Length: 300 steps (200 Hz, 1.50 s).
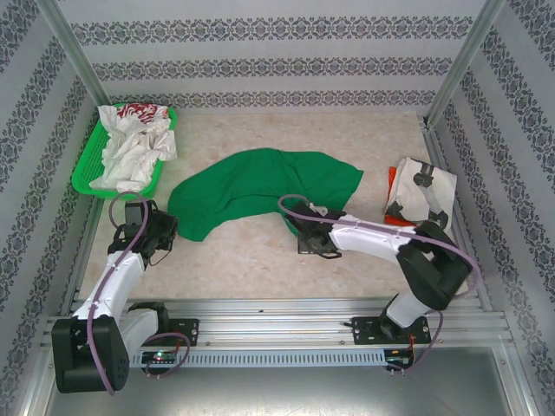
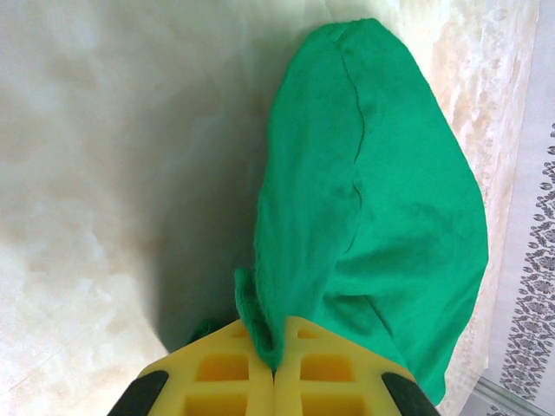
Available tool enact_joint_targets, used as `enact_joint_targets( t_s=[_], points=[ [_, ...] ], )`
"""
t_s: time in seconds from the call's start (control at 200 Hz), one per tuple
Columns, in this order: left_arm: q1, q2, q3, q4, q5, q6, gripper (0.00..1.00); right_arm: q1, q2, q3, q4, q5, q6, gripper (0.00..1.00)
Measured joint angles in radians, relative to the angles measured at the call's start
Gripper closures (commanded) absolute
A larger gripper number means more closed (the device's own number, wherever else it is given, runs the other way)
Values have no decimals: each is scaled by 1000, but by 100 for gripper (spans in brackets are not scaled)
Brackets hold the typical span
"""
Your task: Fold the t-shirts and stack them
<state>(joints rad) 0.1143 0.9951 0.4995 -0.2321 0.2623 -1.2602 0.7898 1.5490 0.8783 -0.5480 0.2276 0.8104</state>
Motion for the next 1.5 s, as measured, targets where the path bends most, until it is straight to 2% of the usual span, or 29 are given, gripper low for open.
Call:
enact_joint_targets(
  t_s=[0.05,0.075,0.15,0.185,0.215,0.27,0.32,0.445,0.545,0.754,1.289,1.374,1.499],
  points=[
    [2,-3,0,0,0,0,100,0,-46,-18,4,-1,-1,100],
    [4,-3,0,0,0,0,100,0,-67,-27,6,-5,-2,94],
    [8,-4,0,0,0,0,100,0,-96,-43,6,-19,17,60],
    [8,-4,0,0,0,1,100,5,-103,-52,6,-31,29,50],
    [8,-4,0,0,-1,1,100,10,-106,-60,5,-39,37,45],
    [10,-4,0,0,0,1,100,25,-114,-71,3,-53,49,43],
    [11,-4,0,0,-1,1,100,34,-125,-75,0,-57,59,43],
    [11,-4,0,0,-1,1,100,33,-144,-69,5,-56,52,53],
    [12,-4,0,0,-1,1,100,18,-100,-28,-2,-56,35,58],
    [12,-4,0,0,-1,1,100,5,25,53,-3,-53,-16,56],
    [12,-5,0,0,-5,1,100,-29,138,55,1,-88,-85,54],
    [12,-5,0,0,-5,1,100,-29,139,55,2,-91,-84,65],
    [12,-6,0,0,-5,1,100,-31,141,54,7,-92,-83,92]
  ],
)
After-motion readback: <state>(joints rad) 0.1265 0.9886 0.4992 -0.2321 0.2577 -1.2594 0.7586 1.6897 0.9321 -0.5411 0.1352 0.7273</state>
